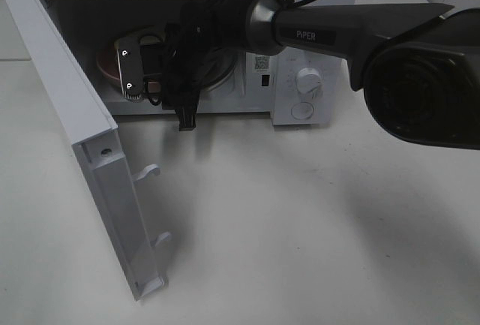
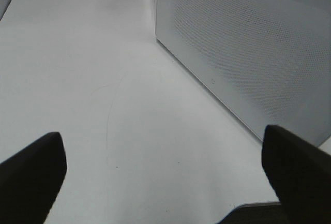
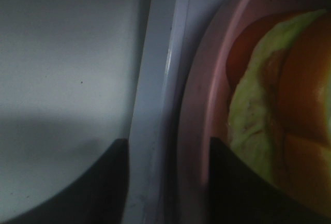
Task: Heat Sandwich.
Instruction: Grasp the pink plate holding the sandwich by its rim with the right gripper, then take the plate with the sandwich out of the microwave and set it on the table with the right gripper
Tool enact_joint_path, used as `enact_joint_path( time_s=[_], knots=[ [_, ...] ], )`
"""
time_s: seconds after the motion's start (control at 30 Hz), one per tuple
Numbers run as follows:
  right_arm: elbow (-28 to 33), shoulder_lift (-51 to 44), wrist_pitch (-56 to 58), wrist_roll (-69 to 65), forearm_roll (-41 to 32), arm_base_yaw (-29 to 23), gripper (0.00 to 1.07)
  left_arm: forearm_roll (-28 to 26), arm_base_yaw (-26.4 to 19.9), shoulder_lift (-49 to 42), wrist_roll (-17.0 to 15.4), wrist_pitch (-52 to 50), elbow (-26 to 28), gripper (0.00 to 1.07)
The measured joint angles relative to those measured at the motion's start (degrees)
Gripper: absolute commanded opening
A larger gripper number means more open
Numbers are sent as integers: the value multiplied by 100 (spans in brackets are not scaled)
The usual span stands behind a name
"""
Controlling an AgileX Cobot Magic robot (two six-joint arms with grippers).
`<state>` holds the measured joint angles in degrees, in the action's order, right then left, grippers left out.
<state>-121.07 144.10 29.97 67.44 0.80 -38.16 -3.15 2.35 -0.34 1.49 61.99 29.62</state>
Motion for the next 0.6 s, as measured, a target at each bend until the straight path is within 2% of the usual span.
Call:
enact_joint_path(
  time_s=[0.03,0.07,0.1,0.33,0.6],
  knots=[
    [0,0,0,0,0,0,20,0,0,0,0,0,0,97],
    [0,0,-46,-97,0,0,2,0,0,0,0,0,0,97],
    [-17,0,-57,-160,0,0,0,0,0,0,0,0,0,97],
    [17,-86,23,-332,52,-6,0,0,0,0,0,0,0,97],
    [510,-418,138,-109,109,-6,0,0,0,0,0,0,0,97]
  ],
)
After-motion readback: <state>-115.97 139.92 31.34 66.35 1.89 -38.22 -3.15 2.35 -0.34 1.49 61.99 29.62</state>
